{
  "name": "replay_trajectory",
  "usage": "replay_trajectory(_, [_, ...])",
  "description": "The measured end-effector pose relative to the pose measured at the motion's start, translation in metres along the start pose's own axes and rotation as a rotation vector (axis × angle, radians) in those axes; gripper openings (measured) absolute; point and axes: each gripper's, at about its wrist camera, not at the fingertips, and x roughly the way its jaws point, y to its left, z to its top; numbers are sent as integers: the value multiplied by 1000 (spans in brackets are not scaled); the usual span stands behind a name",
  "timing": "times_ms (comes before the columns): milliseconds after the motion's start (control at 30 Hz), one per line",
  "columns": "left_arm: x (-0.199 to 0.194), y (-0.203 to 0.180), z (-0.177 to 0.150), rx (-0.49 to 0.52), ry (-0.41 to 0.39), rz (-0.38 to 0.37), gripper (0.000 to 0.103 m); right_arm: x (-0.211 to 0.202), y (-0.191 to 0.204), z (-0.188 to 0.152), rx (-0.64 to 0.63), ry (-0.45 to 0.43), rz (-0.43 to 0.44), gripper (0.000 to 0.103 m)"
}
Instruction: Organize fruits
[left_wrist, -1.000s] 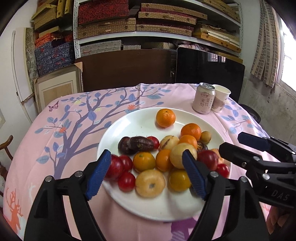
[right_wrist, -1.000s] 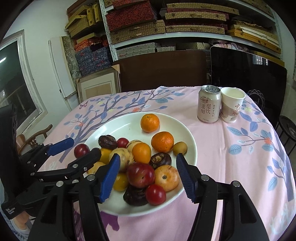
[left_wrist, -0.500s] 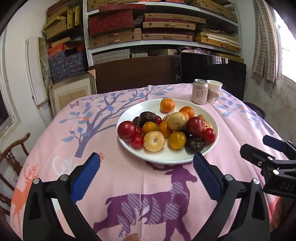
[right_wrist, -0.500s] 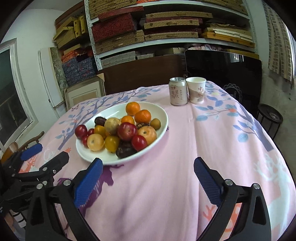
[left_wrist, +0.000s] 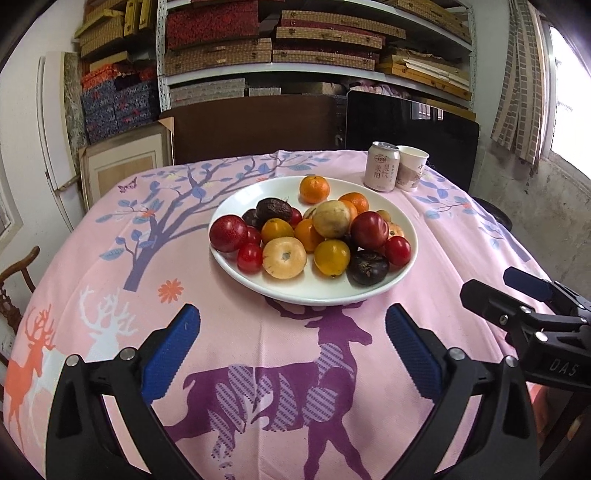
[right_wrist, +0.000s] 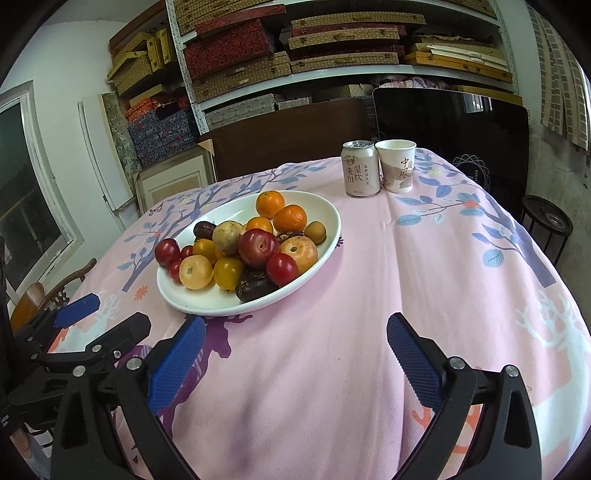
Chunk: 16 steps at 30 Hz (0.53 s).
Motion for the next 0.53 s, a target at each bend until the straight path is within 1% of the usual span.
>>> replay_trajectory(67, [1,2,-1,-13,-1,3,99,1,1,1,-8,-2,-1,100])
replay_trajectory(200, [-2,1,-1,-5,-34,31,99,1,2,0,-15,-3,3,100])
replay_trajectory(333, [0,1,1,-1,-13,-4,99,0,1,0,-10,-4,2,100])
replay_trajectory(533, [1,5,2,-20,-5,1,99,1,1,0,-4,0,2,100])
